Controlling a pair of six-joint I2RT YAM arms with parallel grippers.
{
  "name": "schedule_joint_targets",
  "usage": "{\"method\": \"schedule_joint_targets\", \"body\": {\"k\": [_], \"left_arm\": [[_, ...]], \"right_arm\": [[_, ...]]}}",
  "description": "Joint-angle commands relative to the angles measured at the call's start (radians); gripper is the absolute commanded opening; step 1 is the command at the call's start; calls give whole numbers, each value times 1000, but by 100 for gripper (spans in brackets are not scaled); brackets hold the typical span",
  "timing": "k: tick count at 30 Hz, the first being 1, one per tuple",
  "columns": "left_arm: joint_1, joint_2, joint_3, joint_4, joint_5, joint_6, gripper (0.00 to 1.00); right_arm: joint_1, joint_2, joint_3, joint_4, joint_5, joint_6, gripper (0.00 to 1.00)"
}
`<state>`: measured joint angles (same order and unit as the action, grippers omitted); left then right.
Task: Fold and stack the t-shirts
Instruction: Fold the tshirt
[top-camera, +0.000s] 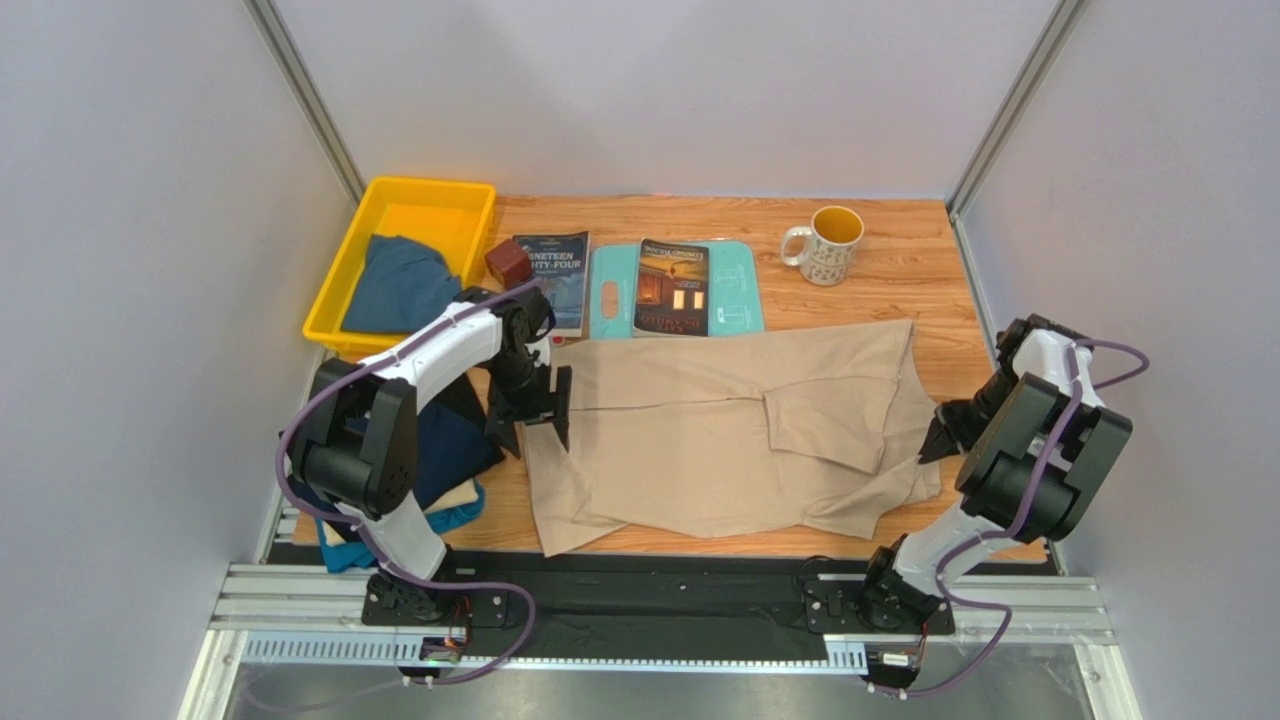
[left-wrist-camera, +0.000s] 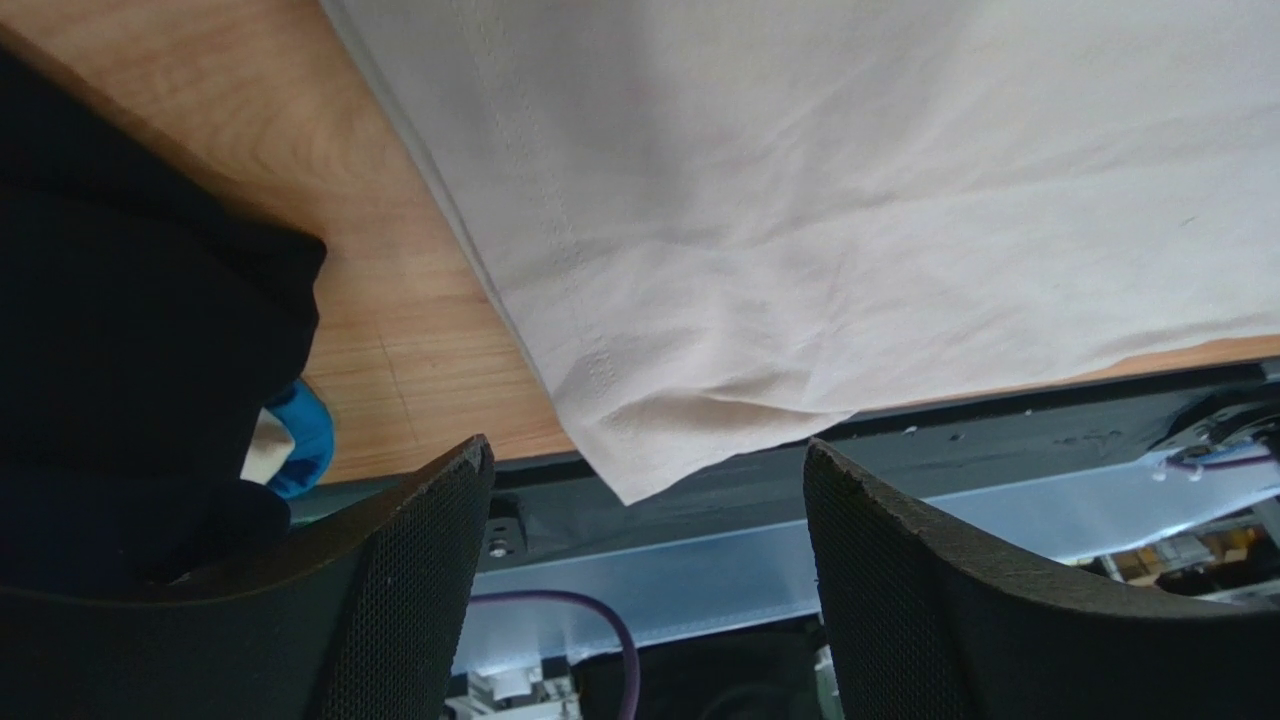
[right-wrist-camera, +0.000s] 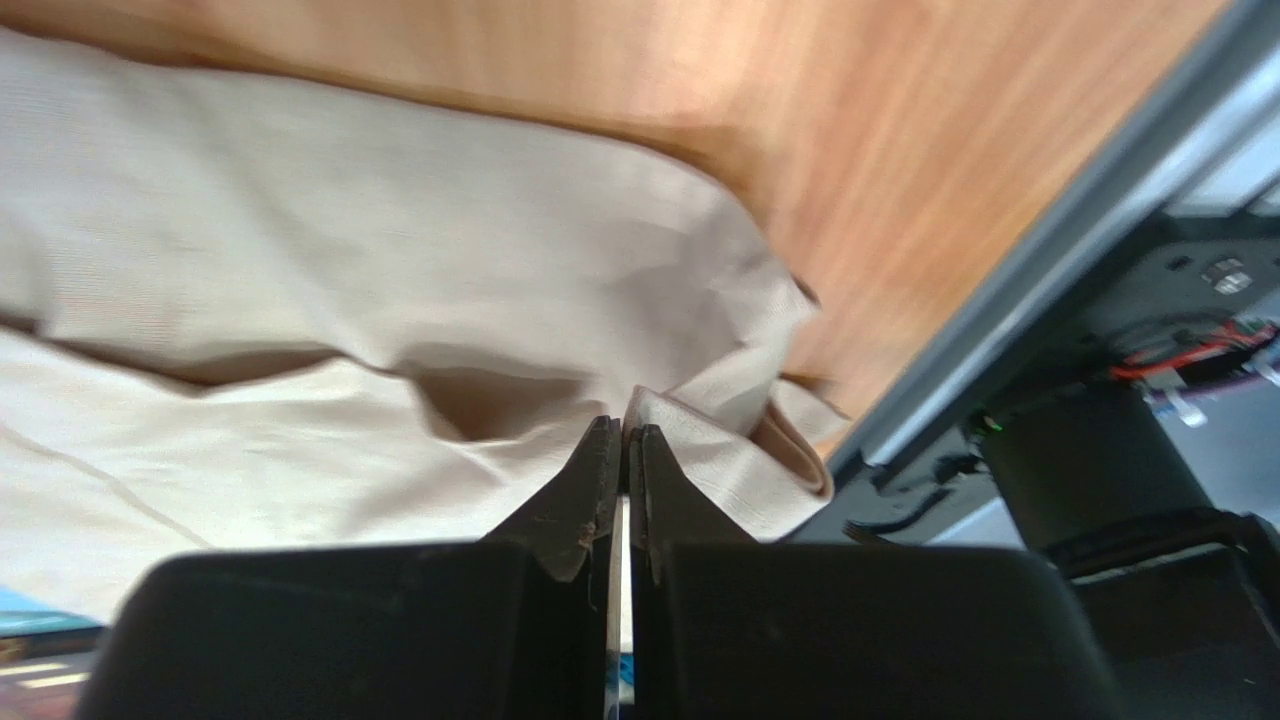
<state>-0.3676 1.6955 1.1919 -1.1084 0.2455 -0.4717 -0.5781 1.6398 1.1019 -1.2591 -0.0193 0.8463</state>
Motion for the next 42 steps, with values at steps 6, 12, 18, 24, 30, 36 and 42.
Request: {"method": "schedule_joint_targets", "body": {"k": [6,12,18,24,30,36,42], "left_arm": [[-51,-132,-143,-50,60,-16,82],[-60,-134,-222,-16,80,-45,81],[-67,-146,-319,33,124,-74,79],[-105,-129,-354,102,117,-102,77],[-143,-80,-345,156,100,-125,76],[-185,-60,-370,211,94,-165,76],[-211,-85,-399,226,77,-200,75]], "right_arm": [[96,130,157,63,-42,57,0],[135,155,153,73,-44,36,0],[135,183,167,79,-54,14,0],[138,204,170,90,-73,-10,0],[138,212,174,101,-88,-26,0],[138,241,213,89,-82,-42,0],[138,261,228,82,-85,-56,0]]}}
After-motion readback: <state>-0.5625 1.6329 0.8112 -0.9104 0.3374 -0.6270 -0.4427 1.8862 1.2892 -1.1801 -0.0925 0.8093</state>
